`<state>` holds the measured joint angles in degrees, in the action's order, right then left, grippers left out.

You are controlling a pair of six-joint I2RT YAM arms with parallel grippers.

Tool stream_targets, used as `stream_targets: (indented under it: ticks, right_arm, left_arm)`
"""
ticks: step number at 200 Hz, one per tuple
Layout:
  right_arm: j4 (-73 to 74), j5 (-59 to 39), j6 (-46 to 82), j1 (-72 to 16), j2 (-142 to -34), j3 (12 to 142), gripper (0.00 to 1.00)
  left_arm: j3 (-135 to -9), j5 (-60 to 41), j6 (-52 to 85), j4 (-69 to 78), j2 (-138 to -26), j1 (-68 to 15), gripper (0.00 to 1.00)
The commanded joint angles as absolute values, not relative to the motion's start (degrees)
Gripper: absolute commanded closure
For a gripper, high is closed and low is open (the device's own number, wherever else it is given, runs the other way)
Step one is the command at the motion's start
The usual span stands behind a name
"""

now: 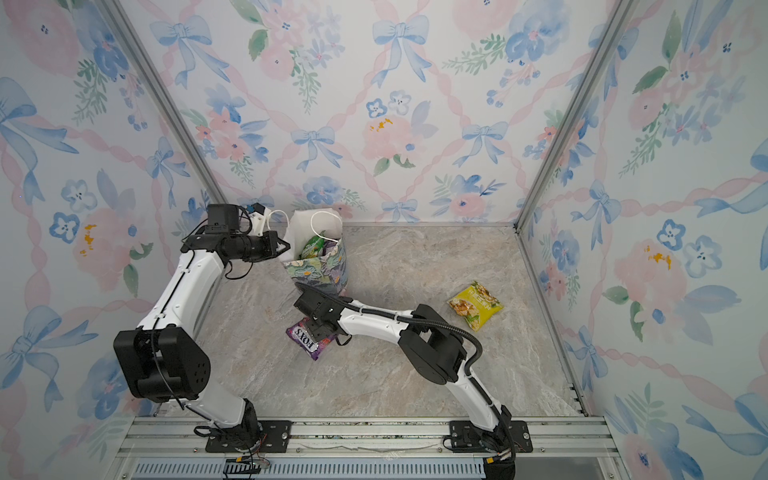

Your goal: Place the snacks into the paper bag

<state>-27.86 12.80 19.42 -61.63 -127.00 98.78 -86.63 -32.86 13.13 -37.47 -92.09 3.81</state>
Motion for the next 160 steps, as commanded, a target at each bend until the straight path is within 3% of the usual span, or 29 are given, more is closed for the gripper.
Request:
stream_targets:
  ticks: [1, 76, 128, 160]
  right_arm:
    - [-34.24, 18.29, 16.92, -61.55, -124.83, 92.14, 0.28]
    - [-27.95, 17.14, 13.39, -52.03, -109.33, 68.9, 0.27]
    - [-29.75, 13.66, 12.41, -44.36, -99.9, 68.96, 0.26]
    - [-28.93, 5.45, 24.0, -42.16, -92.51, 66.61, 0.23]
  left_arm:
    - [-86.09, -33.93, 12.81, -37.27, -92.28, 4.04, 1.0]
    - [-86.1, -34.19, 13.0, -37.22, -92.98, 4.03, 1.0]
    - [-86.01, -34.19, 13.03, -37.27, -93.25, 4.04, 1.0]
    - [-85.97, -34.19, 12.92, -37.31, -93.07, 4.05, 1.0]
